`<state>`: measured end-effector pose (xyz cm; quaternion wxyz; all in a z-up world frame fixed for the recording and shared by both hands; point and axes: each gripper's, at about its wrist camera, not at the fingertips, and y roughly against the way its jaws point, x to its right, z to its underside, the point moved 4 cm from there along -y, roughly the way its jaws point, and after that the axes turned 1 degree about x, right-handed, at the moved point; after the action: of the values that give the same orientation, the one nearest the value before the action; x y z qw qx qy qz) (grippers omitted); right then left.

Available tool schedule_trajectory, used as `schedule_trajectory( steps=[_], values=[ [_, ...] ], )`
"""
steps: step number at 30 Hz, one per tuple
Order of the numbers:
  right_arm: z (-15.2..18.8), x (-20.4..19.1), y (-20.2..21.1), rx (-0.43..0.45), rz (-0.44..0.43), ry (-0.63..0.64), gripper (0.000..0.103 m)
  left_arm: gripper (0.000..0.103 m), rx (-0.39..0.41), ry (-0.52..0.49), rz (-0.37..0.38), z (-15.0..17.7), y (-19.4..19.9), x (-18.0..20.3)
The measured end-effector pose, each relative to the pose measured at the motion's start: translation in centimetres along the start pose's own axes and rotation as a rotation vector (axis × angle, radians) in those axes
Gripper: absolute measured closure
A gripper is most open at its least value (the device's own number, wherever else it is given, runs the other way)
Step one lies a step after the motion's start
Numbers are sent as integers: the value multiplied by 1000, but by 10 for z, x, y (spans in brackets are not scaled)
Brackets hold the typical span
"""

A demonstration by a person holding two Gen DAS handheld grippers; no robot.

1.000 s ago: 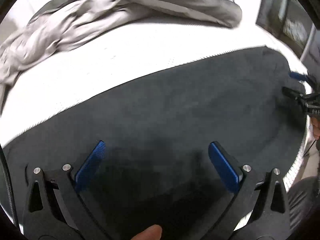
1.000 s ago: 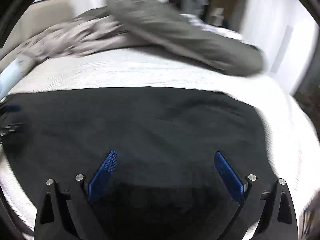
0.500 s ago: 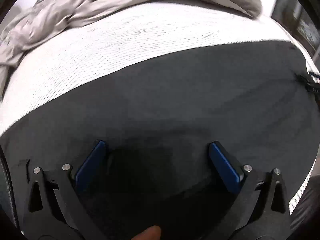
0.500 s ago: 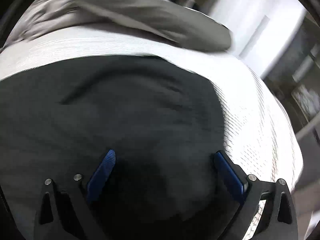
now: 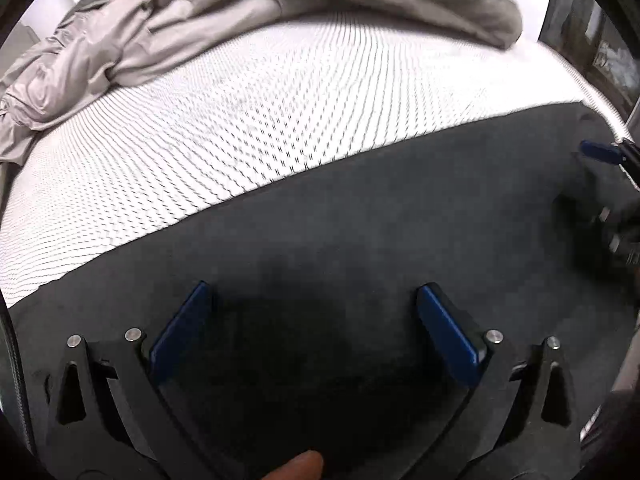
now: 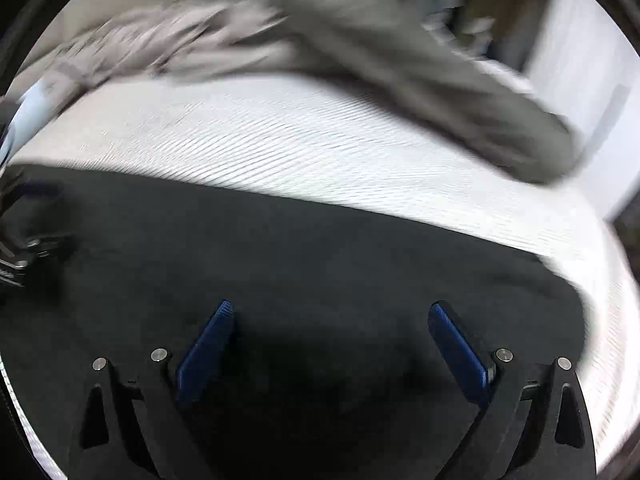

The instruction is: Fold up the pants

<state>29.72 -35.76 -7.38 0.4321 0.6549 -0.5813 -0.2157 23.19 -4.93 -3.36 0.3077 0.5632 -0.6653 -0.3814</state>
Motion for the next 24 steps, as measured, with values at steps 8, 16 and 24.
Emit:
schedule_trajectory(
  steps=[8, 16, 24],
  values=[
    [28, 96, -13, -66, 235, -117, 4, 0, -2, 31, 106, 4, -5, -28],
    [47, 186, -5, -49, 412, -327, 5, 0, -5, 15, 85, 11, 5, -31],
    [-8, 81, 29, 114, 178, -164, 7, 1, 49, 31, -26, -11, 11, -47]
  ],
)
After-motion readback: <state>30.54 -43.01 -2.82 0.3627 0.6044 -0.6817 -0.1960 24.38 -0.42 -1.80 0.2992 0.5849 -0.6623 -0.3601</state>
